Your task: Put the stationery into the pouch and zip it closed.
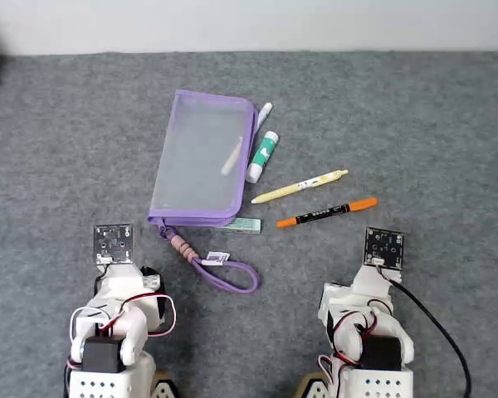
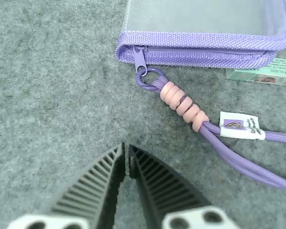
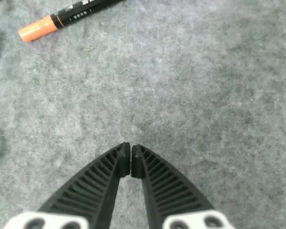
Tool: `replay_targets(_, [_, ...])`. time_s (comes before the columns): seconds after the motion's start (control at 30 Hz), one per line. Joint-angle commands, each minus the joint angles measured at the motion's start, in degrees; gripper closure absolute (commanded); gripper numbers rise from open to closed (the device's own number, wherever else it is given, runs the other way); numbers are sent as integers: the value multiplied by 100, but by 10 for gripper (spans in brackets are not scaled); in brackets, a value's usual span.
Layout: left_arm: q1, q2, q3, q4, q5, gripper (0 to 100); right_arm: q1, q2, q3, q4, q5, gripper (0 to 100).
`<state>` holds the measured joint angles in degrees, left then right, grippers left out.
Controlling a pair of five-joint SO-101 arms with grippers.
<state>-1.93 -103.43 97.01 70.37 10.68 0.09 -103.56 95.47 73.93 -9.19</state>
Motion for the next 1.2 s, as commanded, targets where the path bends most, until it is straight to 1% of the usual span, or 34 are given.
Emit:
replay_targets(0.0, [0,-53,-57,-70,44,985,40,-31,97,40,-35,973])
replay_targets(1.0, [0,-53,-57,-70,44,985,40,-31,97,40,-35,971])
replay_targets(1.07, [0,-53,-57,-70,44,985,-22,-31,97,4,-35,971])
replay_targets(1.17, [0,-53,-57,-70,44,985,-497,-31,97,31,-35,969])
